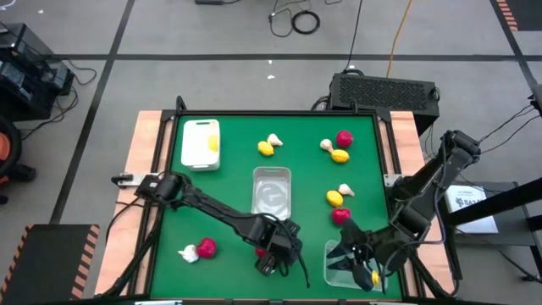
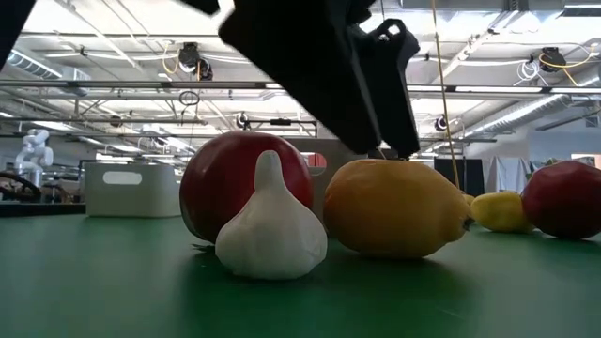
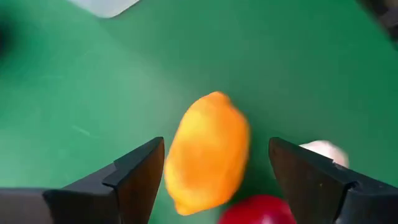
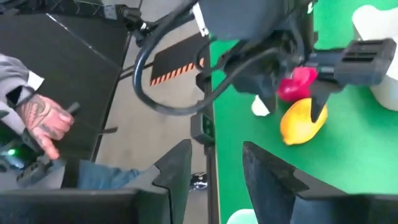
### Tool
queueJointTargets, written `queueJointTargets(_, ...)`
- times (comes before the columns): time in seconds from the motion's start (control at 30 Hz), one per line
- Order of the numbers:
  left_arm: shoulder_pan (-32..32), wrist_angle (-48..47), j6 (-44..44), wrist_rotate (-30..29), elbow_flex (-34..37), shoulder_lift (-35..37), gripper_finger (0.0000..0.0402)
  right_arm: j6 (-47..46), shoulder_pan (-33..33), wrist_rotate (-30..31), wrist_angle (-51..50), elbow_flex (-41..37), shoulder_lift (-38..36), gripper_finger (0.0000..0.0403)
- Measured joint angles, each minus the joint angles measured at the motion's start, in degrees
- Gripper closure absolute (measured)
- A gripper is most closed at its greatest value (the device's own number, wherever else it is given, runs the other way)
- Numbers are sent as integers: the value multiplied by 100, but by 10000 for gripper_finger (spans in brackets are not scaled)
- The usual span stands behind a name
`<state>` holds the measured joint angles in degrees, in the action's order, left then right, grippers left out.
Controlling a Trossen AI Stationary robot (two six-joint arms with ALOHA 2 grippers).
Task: Sort produce into baskets
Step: Put the lemon into the white bin
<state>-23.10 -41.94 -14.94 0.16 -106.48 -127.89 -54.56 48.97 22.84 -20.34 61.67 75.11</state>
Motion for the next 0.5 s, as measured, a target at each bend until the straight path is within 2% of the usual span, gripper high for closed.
queueJointTargets(0.1, -23, 9, -133, -238, 0, -20, 110, 69, 0, 19, 2, 0, 0, 268)
queueJointTargets(0.5, -25, 120, -513, -183, 0, -132, 110, 121, 0, 135, 4, 0, 0, 268)
